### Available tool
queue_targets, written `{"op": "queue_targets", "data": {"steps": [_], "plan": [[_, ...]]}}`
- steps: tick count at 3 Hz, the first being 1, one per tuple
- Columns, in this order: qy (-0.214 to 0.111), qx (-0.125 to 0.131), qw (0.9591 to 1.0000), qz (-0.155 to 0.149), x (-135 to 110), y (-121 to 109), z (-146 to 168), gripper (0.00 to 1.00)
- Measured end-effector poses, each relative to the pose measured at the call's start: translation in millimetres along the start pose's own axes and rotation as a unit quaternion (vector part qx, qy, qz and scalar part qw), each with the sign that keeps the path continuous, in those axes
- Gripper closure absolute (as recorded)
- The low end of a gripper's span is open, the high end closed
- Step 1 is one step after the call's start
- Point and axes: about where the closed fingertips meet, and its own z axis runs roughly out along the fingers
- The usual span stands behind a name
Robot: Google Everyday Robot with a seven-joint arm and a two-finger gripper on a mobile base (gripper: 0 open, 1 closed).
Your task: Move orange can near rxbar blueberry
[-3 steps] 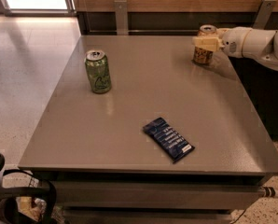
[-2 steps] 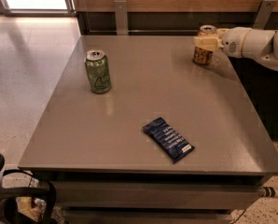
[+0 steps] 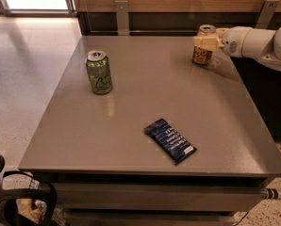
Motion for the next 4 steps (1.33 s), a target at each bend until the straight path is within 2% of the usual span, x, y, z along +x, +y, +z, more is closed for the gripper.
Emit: {"op": "queue_targets", "data": {"steps": [2, 3, 4], "plan": [[-0.009, -0.01, 0.9999, 0.001, -34.9, 14.1, -57.5, 1.0], [-0.007, -0.011, 0.9999, -0.003, -48.4, 34.0, -89.7, 1.0], [0.013, -0.02, 0.9997, -0.009, -54.5, 85.1, -129.5, 1.0]]}}
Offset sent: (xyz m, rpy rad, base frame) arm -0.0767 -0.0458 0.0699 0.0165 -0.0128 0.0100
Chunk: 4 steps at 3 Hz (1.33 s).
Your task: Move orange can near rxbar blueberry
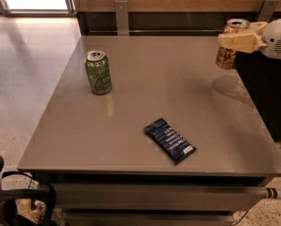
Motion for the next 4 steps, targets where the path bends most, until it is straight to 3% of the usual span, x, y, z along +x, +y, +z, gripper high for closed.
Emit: {"op": "queue_targets", "data": {"steps": [1, 3, 4], "plan": [[0.013, -0.019, 0.9997, -0.006, 12.6, 53.8, -22.7, 1.0], [-0.023, -0.067, 0.9969, -0.033, 45.3, 118.8, -40.3, 1.0], [-0.022, -0.086, 0.9952, -0.042, 56.3, 144.6, -48.4, 1.0]]}}
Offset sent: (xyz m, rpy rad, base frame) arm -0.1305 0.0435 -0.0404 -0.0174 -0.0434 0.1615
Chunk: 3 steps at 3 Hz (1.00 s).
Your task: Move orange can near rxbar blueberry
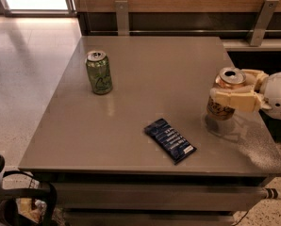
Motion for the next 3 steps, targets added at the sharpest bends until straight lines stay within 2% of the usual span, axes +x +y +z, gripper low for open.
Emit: {"op": "queue_targets", "data": {"steps": [1, 2, 3], "plan": [[0.011, -0.017, 0.9997, 0.012, 6.7, 21.1, -1.4, 1.0], [0.016, -0.045, 0.9984, 0.029, 15.5, 39.4, 3.0, 1.0], [0.015, -0.061, 0.9974, 0.037, 23.4, 45.1, 6.9, 1.0]]}}
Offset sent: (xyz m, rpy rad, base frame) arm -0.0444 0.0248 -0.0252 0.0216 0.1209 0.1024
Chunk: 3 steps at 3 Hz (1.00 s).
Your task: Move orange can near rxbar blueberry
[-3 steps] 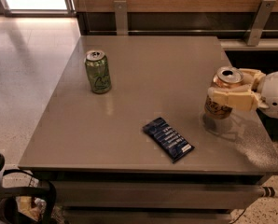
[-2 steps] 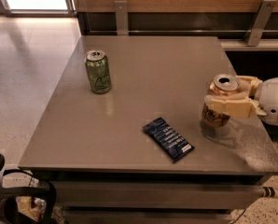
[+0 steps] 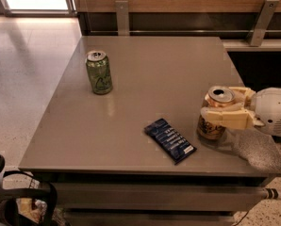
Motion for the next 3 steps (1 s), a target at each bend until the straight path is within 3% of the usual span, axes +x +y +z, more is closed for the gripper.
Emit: {"op": "queue_targets", "data": {"steps": [1, 3], "plan": [[0.0, -0.003, 1.0, -0.001, -0.6, 1.2, 1.9, 0.87], [0.001, -0.007, 1.0, -0.003, -2.8, 3.6, 6.0, 0.39]]}}
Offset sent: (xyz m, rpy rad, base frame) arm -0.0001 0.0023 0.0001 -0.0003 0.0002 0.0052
